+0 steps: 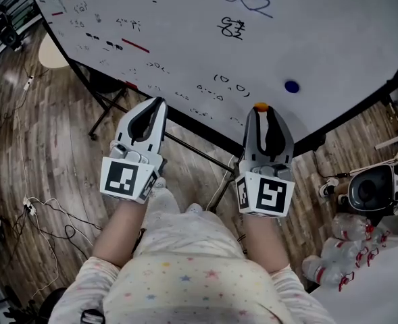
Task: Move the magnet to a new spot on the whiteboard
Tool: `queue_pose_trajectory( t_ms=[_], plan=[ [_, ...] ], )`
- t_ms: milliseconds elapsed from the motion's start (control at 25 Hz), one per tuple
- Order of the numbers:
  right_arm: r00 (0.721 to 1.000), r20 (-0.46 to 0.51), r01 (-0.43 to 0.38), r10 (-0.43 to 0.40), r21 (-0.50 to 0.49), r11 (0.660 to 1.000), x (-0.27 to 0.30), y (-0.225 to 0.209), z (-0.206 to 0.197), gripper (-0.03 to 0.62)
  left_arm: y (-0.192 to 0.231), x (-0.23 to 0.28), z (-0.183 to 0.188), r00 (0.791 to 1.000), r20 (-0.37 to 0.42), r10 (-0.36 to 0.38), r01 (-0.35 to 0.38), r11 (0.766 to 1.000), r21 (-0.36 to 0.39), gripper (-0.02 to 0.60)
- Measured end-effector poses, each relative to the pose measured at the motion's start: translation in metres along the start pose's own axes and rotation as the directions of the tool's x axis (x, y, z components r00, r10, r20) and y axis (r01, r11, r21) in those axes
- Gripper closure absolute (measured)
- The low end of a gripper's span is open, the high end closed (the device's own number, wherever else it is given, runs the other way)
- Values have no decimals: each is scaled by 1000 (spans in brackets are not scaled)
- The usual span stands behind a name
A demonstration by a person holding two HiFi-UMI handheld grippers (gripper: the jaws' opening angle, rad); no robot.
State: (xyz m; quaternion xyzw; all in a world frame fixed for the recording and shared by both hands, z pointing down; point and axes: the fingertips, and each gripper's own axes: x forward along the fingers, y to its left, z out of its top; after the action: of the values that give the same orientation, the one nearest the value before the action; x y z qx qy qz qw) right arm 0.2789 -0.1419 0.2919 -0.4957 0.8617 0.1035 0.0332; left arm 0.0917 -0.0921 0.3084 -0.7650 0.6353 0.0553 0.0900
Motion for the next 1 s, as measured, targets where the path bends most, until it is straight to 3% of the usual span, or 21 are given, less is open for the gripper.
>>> queue_pose_trajectory(
  t_ms=[600,1000],
  plan=[
    [983,21,-180,180,9,984,60,78,2,482,81,-18,-4,989,-3,150,-150,989,16,560],
    [983,28,-179,179,-12,984,119,124,14,482,153,7,-4,992,10,125,-125,992,6,560]
  ],
)
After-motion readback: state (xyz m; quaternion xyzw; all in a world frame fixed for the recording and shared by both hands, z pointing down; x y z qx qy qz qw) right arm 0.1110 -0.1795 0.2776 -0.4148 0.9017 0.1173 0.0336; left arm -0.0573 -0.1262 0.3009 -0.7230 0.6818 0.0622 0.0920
